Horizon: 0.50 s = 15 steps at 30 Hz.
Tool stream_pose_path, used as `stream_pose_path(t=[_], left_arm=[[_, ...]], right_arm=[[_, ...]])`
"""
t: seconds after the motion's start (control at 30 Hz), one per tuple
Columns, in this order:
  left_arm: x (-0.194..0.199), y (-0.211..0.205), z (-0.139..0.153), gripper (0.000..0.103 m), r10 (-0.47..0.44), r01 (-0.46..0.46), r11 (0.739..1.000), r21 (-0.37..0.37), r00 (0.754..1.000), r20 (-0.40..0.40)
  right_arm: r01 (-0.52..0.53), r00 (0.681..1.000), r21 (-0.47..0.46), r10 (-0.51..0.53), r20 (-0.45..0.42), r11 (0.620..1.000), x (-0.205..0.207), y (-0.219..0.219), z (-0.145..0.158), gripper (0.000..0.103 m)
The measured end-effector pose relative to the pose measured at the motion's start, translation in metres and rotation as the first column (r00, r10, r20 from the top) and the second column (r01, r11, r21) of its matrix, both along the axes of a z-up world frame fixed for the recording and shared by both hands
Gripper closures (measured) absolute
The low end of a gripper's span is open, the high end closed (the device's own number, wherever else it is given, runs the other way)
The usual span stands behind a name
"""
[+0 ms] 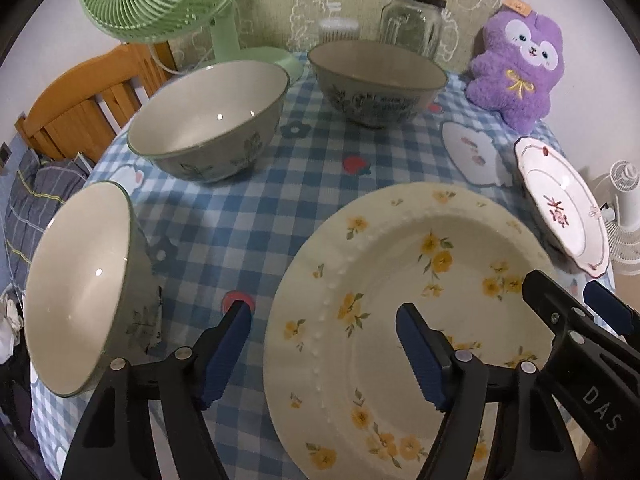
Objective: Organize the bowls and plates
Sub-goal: 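Reach both tools to the beaded-rim plate and close them on its rim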
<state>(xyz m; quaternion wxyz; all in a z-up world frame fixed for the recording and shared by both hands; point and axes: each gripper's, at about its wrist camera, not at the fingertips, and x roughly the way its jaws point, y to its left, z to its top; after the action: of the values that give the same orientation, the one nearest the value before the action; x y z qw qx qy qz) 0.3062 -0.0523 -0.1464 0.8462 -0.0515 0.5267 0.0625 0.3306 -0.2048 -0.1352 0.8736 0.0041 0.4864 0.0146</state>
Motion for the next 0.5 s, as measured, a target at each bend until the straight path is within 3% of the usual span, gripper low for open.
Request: stream_pose_path(t=[0.27,0.5], left_arm=[[0.003,0.001,-0.010,0.038,0.003,-0.004,0.999,-0.034,1.000,-0.021],[0.007,0.003,-0.010,0.039,0.020,-0.022,0.998,-0.057,0.999,-0.046]], right_arm=[[0.006,0.999,-0.011,-0.006,-0.038,1.000,0.011,0.001,-0.015,0.033],[-0.004,0.996,-0.019,0.002,-0.086,1.000,0.012,0.001,-0.027,0.035]])
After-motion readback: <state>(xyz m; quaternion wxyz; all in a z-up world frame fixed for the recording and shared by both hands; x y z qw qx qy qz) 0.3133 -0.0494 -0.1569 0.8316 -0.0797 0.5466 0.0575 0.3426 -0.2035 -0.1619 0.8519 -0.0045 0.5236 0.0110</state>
